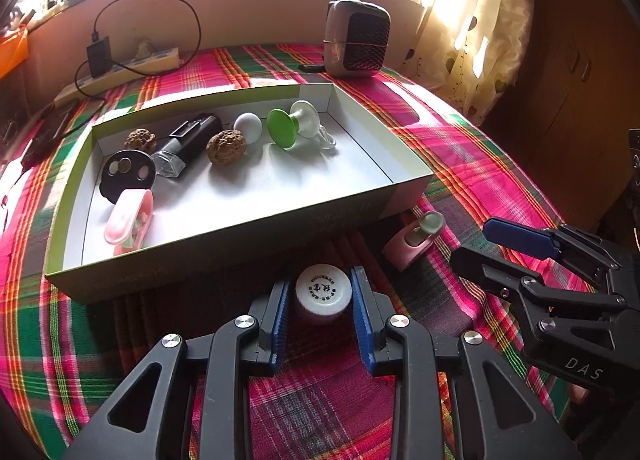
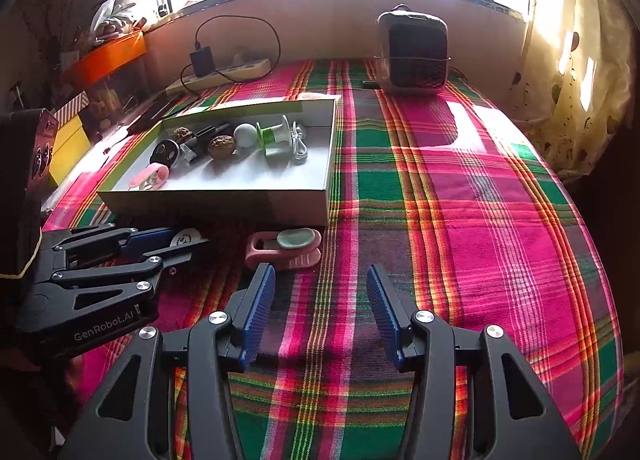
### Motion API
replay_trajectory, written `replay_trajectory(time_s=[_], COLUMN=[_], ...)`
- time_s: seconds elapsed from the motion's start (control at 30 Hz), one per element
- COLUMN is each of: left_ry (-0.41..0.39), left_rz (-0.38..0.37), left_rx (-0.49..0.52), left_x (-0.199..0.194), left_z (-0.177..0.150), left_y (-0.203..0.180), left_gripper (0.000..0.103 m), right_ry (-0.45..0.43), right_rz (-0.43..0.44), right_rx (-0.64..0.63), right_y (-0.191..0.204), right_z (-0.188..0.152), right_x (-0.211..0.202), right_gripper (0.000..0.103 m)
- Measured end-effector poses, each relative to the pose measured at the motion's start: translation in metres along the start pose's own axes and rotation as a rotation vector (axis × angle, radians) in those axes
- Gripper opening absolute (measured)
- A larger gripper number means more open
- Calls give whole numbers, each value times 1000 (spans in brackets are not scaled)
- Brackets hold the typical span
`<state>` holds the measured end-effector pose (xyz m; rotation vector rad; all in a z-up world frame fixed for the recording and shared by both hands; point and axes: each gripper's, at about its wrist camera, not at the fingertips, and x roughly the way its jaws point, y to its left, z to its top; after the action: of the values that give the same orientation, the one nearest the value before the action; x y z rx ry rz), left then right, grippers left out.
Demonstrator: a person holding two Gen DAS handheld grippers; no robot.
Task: Organize objects
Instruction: 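Grasp the white round container with the left tool, then grasp the pink-and-white clip with the right tool while the left tool holds the container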
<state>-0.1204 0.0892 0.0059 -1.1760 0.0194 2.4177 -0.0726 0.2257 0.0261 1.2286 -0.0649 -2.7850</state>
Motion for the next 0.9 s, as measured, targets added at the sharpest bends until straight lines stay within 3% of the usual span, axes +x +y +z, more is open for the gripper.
replay_trajectory(time_s=[0.33, 0.9], left_ry=[-17, -23], left_rz=[29, -33], left_rx=[-63, -109], left_x=[-16, -16], left_z=[-13, -14], left_y=[27, 37], left_gripper=[27, 27], right_ry=[-2, 31], right_rz=[-36, -171], right_rx=[59, 80], right_y=[22, 38], right_z=[17, 30], right_x=[16, 37], right_gripper=[49, 49])
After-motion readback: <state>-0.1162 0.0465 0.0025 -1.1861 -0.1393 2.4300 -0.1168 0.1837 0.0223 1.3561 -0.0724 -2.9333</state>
